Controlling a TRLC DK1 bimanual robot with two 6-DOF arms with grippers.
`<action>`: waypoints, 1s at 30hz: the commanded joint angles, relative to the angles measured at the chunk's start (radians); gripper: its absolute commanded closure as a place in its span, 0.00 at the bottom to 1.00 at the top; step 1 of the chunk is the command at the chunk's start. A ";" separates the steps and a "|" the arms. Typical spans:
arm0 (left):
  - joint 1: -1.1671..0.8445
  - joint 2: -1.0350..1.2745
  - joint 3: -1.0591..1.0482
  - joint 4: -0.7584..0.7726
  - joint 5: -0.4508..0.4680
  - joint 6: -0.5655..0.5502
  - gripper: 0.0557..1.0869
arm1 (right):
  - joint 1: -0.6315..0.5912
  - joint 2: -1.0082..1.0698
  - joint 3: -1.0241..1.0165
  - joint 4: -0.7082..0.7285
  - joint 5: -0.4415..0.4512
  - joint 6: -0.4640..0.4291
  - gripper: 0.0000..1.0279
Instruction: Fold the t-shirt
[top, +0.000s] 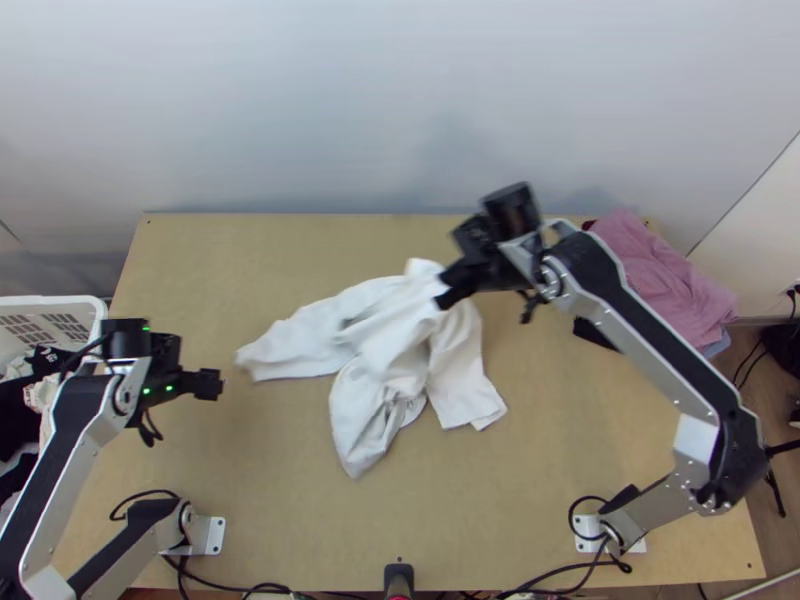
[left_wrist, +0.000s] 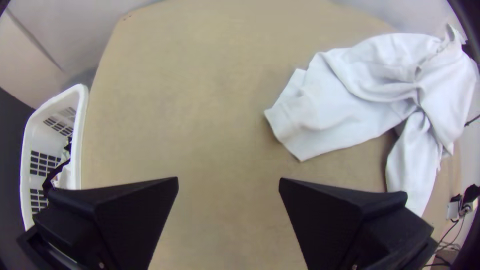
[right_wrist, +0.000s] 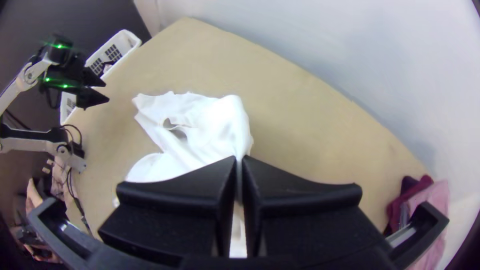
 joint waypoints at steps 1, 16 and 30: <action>-0.236 0.059 0.040 0.024 -0.007 -0.069 0.05 | -0.213 -0.067 -0.202 0.057 0.003 0.031 0.97; -0.937 0.463 0.299 0.039 -0.158 -0.092 0.05 | -0.325 -0.090 -0.349 0.176 0.093 0.047 0.97; -1.072 0.644 0.488 -0.146 -0.055 -0.230 0.05 | -0.390 -0.090 -0.372 0.204 0.101 0.047 0.97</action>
